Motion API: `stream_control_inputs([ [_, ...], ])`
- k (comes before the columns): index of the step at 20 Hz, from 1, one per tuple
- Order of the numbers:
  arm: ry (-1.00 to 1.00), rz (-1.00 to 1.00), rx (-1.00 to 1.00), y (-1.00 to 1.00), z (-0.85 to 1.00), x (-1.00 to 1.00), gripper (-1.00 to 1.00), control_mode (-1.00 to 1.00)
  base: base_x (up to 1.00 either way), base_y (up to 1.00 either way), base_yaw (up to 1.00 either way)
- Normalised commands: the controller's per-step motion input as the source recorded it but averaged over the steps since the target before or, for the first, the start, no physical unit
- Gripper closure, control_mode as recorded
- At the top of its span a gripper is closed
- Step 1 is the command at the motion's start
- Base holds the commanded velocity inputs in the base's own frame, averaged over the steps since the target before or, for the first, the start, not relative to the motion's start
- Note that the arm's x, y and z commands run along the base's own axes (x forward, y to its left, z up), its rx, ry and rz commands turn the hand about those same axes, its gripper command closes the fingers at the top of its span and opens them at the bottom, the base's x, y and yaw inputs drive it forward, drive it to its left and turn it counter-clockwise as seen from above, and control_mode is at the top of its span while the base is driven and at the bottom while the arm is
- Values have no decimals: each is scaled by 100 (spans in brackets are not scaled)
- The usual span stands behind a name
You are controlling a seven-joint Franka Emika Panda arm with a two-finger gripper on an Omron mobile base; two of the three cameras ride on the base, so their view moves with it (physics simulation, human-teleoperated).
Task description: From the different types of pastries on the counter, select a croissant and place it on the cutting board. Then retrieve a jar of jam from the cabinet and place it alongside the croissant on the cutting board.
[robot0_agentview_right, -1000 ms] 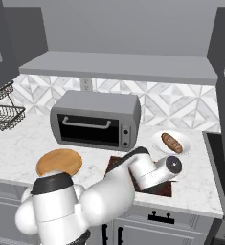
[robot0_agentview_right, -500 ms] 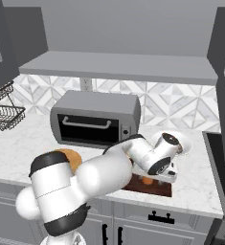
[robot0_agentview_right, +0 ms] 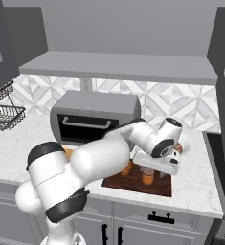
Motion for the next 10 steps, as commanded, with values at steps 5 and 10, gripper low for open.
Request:
stream_control_inputs([
  [5,0,-3,-9,34,44,-95,-100,-100,0,0,0],
  [10,-1,-3,-20,61,50,-100,-100,-100,0,0,0],
])
